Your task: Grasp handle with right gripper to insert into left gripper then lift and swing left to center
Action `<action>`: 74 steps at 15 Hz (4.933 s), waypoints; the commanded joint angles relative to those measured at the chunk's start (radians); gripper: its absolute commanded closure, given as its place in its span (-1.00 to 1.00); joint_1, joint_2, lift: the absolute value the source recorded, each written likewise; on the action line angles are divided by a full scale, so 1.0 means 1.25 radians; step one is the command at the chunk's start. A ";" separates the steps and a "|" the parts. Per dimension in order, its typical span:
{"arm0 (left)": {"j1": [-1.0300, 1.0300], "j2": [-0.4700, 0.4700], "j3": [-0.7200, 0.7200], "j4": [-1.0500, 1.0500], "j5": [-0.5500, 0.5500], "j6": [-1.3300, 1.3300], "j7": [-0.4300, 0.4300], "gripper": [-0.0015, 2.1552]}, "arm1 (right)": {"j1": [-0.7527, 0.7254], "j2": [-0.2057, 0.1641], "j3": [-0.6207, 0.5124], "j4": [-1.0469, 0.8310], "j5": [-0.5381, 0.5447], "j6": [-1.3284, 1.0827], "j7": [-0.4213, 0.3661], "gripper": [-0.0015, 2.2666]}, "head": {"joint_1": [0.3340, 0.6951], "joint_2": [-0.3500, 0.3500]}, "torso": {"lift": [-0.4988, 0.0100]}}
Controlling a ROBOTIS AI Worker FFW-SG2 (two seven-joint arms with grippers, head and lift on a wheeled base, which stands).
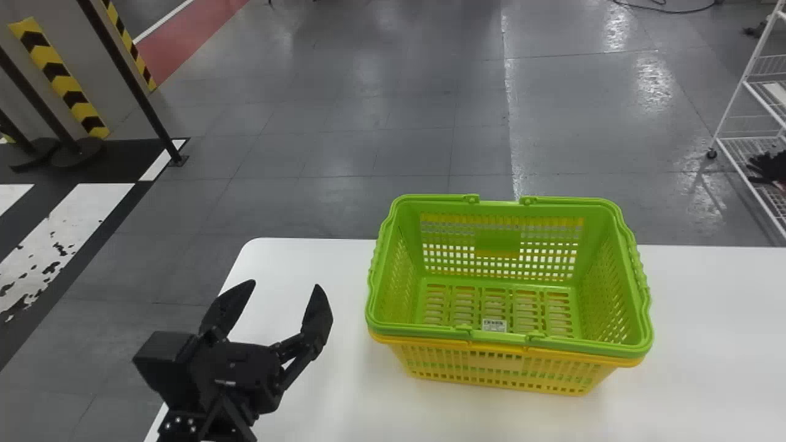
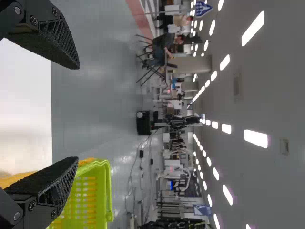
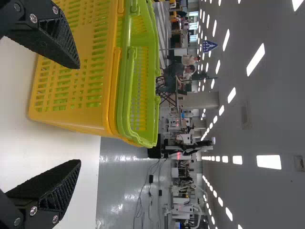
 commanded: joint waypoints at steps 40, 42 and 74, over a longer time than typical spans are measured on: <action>-0.745 -0.026 0.115 0.473 0.447 1.057 -0.379 -0.90 | 0.021 0.005 -0.004 -0.012 0.021 0.067 0.000 -0.89 | 1.00 0.17 | 0.60; -0.750 -0.025 0.115 0.467 0.466 1.067 -0.374 -0.90 | 0.021 0.005 -0.005 -0.011 0.021 0.064 0.000 -0.89 | 1.00 0.16 | 0.60; -0.879 -0.080 0.018 0.451 0.670 1.190 -0.340 -0.90 | -0.187 0.007 -0.135 -0.228 0.077 0.501 -0.016 0.99 | 1.00 -0.67 | 0.60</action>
